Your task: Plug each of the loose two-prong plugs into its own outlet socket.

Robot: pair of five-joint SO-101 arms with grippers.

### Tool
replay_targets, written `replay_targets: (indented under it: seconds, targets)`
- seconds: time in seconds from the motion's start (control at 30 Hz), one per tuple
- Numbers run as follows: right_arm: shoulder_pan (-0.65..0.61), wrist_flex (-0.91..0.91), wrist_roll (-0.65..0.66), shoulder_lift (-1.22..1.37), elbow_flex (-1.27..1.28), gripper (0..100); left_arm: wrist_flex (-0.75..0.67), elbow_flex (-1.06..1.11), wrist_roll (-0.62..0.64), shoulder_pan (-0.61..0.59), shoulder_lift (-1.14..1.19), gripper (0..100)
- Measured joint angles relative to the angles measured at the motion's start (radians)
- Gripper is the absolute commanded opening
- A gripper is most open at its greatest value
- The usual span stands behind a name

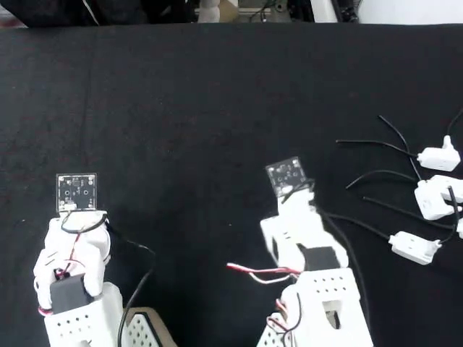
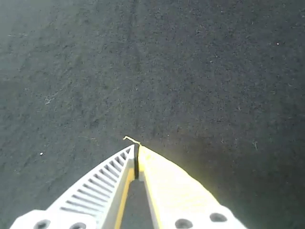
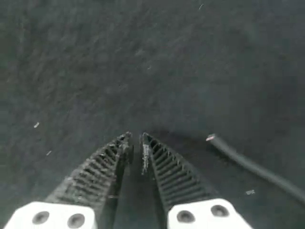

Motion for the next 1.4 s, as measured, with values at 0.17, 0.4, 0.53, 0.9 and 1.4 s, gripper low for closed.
replay_targets:
  seconds: [0.17, 0.4, 0.53, 0.9, 1.4]
  targets:
    - [-0.014, 0.000, -0.009, 0.000, 0.005, 2.8, 0.012, 0.000, -0.002, 0.052, 0.000, 3]
    - [-0.014, 0.087, -0.009, 0.000, 0.005, 2.8, 0.083, 0.017, -0.002, 0.210, 0.000, 3]
    - [-0.014, 0.117, -0.009, 0.000, 0.005, 2.5, 0.086, 0.037, -0.002, 0.229, 0.000, 3]
    - [-0.015, 0.126, 0.012, -0.216, 0.077, 1.1, 0.101, 0.044, 0.003, 0.227, 0.000, 3]
    - [-0.015, 0.523, -0.074, -0.600, 0.081, 1.1, 0.110, 0.058, 0.005, 0.227, -0.005, 3]
